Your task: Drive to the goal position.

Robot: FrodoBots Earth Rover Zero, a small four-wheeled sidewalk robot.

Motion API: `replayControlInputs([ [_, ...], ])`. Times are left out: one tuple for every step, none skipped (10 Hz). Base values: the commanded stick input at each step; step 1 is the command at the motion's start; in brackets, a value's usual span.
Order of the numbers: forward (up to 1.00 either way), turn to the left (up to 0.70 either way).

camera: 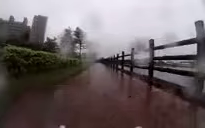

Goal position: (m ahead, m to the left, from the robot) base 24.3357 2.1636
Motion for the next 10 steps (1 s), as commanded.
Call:
replayControlInputs([
  [1.00,0.00],
  [1.00,0.00],
  [1.00,0.00],
  [1.00,0.00],
  [1.00,0.00],
  [1.00,0.00],
  [1.00,0.00],
  [1.00,0.00],
  [1.00,0.00],
  [1.00,0.00],
])
